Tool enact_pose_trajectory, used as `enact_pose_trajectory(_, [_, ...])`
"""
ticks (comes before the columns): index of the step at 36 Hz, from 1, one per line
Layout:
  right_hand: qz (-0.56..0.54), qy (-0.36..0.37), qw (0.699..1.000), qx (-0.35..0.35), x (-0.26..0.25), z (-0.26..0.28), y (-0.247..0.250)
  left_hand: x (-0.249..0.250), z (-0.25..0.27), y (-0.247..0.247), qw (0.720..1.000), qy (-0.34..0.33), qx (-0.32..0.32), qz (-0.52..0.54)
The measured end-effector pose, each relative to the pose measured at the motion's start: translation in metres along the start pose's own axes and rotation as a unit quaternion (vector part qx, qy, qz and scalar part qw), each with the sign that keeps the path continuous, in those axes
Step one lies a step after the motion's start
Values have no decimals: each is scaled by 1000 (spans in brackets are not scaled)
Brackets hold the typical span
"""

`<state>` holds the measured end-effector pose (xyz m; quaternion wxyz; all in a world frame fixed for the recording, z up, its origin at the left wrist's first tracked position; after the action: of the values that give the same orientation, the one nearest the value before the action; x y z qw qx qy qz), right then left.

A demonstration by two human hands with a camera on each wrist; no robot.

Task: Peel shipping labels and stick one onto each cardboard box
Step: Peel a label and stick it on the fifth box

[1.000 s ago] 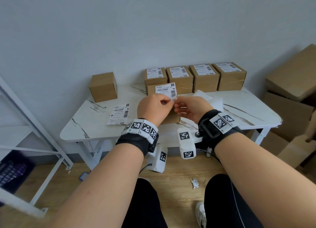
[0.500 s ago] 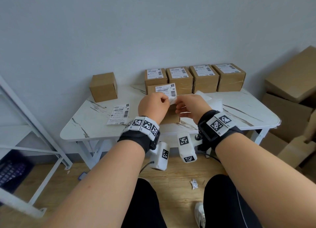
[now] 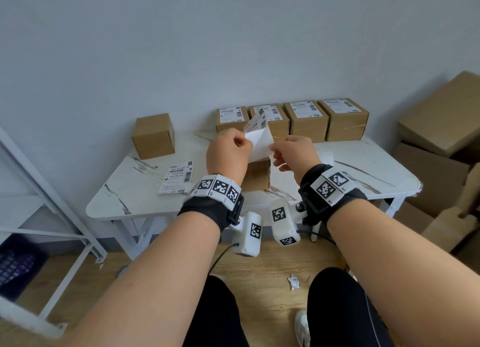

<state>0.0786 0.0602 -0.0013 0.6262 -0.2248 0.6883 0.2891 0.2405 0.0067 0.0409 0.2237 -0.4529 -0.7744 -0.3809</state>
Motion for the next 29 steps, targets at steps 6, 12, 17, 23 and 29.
enact_pose_trajectory(6, [-7, -38, 998, 59, 10, -16, 22, 1, -10, 0, 998, 16, 62, -6])
enact_pose_trajectory(12, [-22, -92, 990, 107, 27, -34, 47, 4, -16, -10, 997, 24, 77, -9])
enact_pose_trajectory(17, [-26, -149, 978, 142, 46, -47, 67, 8, -22, -18, 996, 23, 84, -7])
enact_pose_trajectory(23, [-37, -204, 964, 167, 70, -54, 85, 13, -26, -20, 994, 18, 111, -13])
enact_pose_trajectory(29, [6, -204, 962, 180, 84, -58, 94, 17, -29, -25, 994, -13, 108, -14])
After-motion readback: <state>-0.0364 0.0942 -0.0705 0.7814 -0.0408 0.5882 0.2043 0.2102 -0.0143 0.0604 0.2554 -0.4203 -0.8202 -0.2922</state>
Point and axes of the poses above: each hand's wrist, its own z-axis away from the middle knuckle, its own y-axis out of the back of the hand, x = y × z, the point moved 8 cm from there along -z, towards the middle knuckle, and after that the axes turned 11 degrees about x, right-handed, at the moved point
